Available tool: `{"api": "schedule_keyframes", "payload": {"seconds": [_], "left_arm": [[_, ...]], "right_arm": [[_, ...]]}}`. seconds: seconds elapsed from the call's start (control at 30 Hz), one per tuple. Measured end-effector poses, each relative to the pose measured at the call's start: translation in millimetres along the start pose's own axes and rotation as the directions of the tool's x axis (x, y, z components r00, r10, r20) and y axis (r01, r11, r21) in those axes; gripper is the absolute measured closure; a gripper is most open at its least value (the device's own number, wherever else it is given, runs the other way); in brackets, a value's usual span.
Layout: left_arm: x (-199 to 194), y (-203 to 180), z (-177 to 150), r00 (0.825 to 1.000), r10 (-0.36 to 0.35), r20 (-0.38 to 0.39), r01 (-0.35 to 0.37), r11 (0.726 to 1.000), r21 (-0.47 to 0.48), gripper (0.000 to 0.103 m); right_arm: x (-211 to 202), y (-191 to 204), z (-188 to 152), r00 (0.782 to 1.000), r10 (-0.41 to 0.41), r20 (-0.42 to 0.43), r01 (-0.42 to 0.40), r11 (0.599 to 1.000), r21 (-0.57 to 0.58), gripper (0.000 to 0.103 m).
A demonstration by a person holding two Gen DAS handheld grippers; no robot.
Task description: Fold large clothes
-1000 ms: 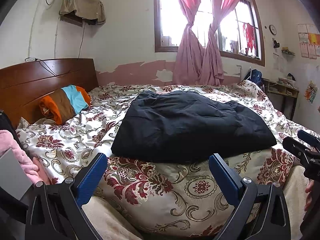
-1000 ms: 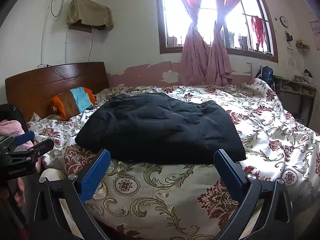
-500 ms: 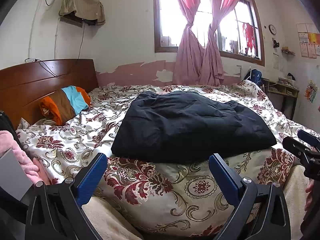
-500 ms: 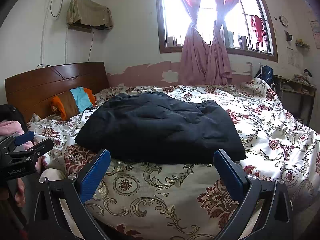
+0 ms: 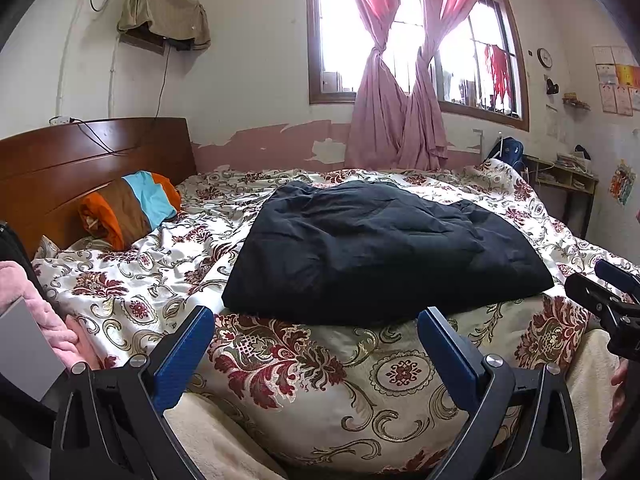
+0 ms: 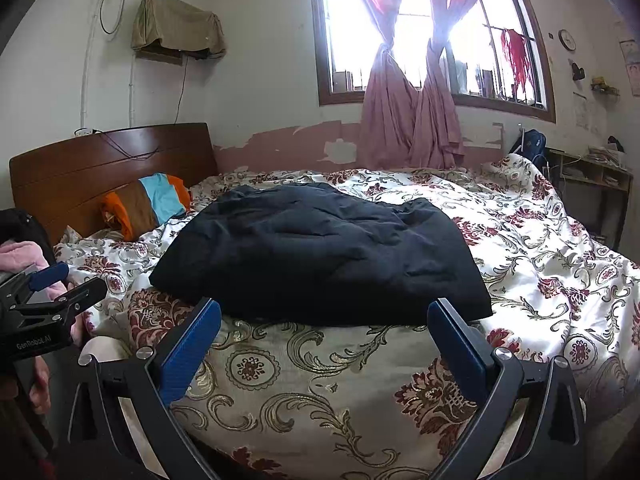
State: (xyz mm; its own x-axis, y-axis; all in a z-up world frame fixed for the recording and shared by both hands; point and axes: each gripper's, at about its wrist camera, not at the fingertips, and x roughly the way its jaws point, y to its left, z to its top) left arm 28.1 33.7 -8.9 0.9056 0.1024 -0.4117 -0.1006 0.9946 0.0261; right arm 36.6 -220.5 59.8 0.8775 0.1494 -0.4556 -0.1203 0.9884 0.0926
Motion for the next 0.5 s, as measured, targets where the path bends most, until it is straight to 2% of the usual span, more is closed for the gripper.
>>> {"api": "schedule_keyframes", "payload": {"seconds": [0.37,0.5], "left_arm": [[1.7,1.7,-0.7,1.000,-0.009,-0.005,0.009,1.000,-0.001,0.001],[9.0,4.2,-3.6,0.997,-0.066,-0.046,0.064,0.997,-0.031,0.001]], "right_arm": [[-0.1,0.4,-1.4,1.000,-0.003,-0.002,0.003,1.000,0.001,0.002],[3.0,1.2,-5.1,1.000,-0.006,-0.012,0.006,1.000,0.004,0.002]]}}
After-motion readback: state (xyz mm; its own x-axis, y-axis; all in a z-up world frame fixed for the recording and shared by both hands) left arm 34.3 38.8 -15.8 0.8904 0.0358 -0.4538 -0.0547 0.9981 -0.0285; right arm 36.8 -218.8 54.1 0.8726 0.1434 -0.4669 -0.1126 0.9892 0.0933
